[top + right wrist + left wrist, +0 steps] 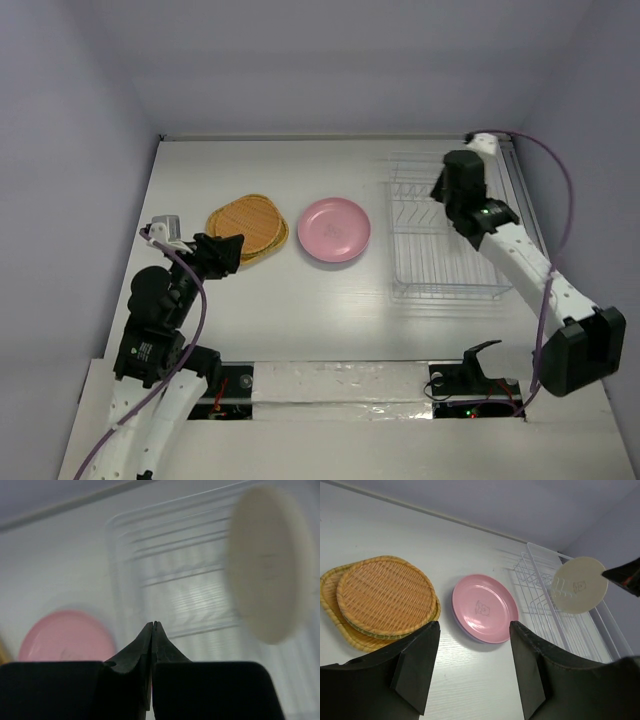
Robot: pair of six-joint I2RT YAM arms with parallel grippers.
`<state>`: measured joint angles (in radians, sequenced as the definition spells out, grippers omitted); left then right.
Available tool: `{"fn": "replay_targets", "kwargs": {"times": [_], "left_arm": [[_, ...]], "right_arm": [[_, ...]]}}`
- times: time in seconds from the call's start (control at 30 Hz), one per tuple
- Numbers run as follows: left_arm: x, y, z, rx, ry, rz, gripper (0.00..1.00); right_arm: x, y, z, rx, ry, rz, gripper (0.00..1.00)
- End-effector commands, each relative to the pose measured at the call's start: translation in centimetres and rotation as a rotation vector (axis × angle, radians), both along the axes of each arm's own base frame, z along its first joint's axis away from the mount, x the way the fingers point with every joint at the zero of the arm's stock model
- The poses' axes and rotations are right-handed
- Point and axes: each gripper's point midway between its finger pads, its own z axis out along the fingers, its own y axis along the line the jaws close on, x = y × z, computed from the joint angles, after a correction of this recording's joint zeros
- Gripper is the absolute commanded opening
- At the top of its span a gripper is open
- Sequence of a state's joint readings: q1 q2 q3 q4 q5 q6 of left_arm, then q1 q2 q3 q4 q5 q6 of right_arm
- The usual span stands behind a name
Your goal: Unload the plates from the dish rack
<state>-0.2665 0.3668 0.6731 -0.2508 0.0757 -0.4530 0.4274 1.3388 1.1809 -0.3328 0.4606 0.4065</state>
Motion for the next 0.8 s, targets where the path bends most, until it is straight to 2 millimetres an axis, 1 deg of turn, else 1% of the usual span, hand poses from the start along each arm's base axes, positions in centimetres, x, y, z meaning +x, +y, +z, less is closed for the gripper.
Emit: {"fn": "replay_targets", "kwargs": {"times": [0.0, 0.03, 0.07, 0.13, 0.17, 0.2, 0.3, 0.33, 0.37, 0.4, 0.43, 0.47, 0.5, 0.53, 0.57, 0.6, 0.67, 0.73, 0.77], "left_arm": [[-0.2, -0.1, 1.6, -0.018, -0.073, -0.012, 0.55], [-0.3, -0.2, 1.6, -0.019, -0.074, -0.015, 0.53], [-0.4, -0.1, 1.8, -0.019, -0.085, -0.018, 0.53], [-0.7, -0.4, 2.0, -0.022, -0.096, -0.034, 0.52], [-0.7, -0.4, 1.9, -0.022, -0.094, -0.032, 0.52], [-0.8, -0.6, 2.0, -0.022, -0.096, -0.040, 0.52], [-1.0, -0.8, 2.1, -0.025, -0.098, -0.049, 0.52], [-1.1, -1.0, 2.1, -0.026, -0.099, -0.060, 0.53], [-1.2, -1.0, 2.2, -0.027, -0.104, -0.060, 0.53], [-1.2, -0.9, 2.2, -0.029, -0.103, -0.060, 0.53], [-1.3, -0.9, 2.2, -0.029, -0.103, -0.058, 0.53], [-1.3, -0.8, 2.4, -0.031, -0.111, -0.055, 0.53], [-1.4, -0.8, 2.4, -0.031, -0.112, -0.055, 0.54], [-1.4, -0.8, 2.4, -0.031, -0.112, -0.055, 0.54], [-1.5, -1.0, 2.5, -0.034, -0.114, -0.063, 0.54], [-1.6, -0.9, 2.5, -0.033, -0.116, -0.063, 0.54], [-1.6, -1.0, 2.5, -0.034, -0.119, -0.064, 0.54], [-1.7, -0.9, 2.6, -0.035, -0.124, -0.064, 0.54], [-1.7, -1.0, 2.7, -0.038, -0.124, -0.066, 0.54]], "right_arm": [[-2.1, -10.5, 0.8, -0.119, -0.037, -0.346, 0.06], [-2.7, -12.0, 0.6, -0.140, -0.025, -0.390, 0.21], [-3.3, -14.1, 0.4, -0.170, -0.015, -0.463, 0.32], [-4.1, -15.5, 0.3, -0.199, 0.005, -0.504, 0.58], [-4.3, -15.9, 0.6, -0.211, 0.001, -0.527, 0.63], [-4.3, -16.0, 0.7, -0.217, 0.001, -0.536, 0.65], [-3.3, -16.8, 0.1, -0.235, 0.032, -0.547, 0.66], [-2.4, -16.4, -1.2, -0.254, 0.074, -0.526, 0.65], [-2.0, -16.4, -1.7, -0.265, 0.092, -0.525, 0.64], [-1.5, -16.4, -1.7, -0.275, 0.101, -0.529, 0.63], [-1.3, -16.4, -2.2, -0.289, 0.126, -0.524, 0.58], [-0.9, -16.5, -3.0, -0.308, 0.150, -0.529, 0.56], [-0.6, -16.6, -2.9, -0.325, 0.152, -0.533, 0.53], [-0.7, -16.8, -3.1, -0.343, 0.175, -0.536, 0.50], [-0.6, -17.0, -3.1, -0.357, 0.182, -0.552, 0.50], [-0.4, -17.0, -3.6, -0.377, 0.203, -0.548, 0.49], [-0.2, -17.1, -3.4, -0.396, 0.215, -0.548, 0.45], [-0.1, -17.4, -4.1, -0.436, 0.258, -0.546, 0.38], [0.1, -17.4, -3.6, -0.440, 0.255, -0.552, 0.35]]}}
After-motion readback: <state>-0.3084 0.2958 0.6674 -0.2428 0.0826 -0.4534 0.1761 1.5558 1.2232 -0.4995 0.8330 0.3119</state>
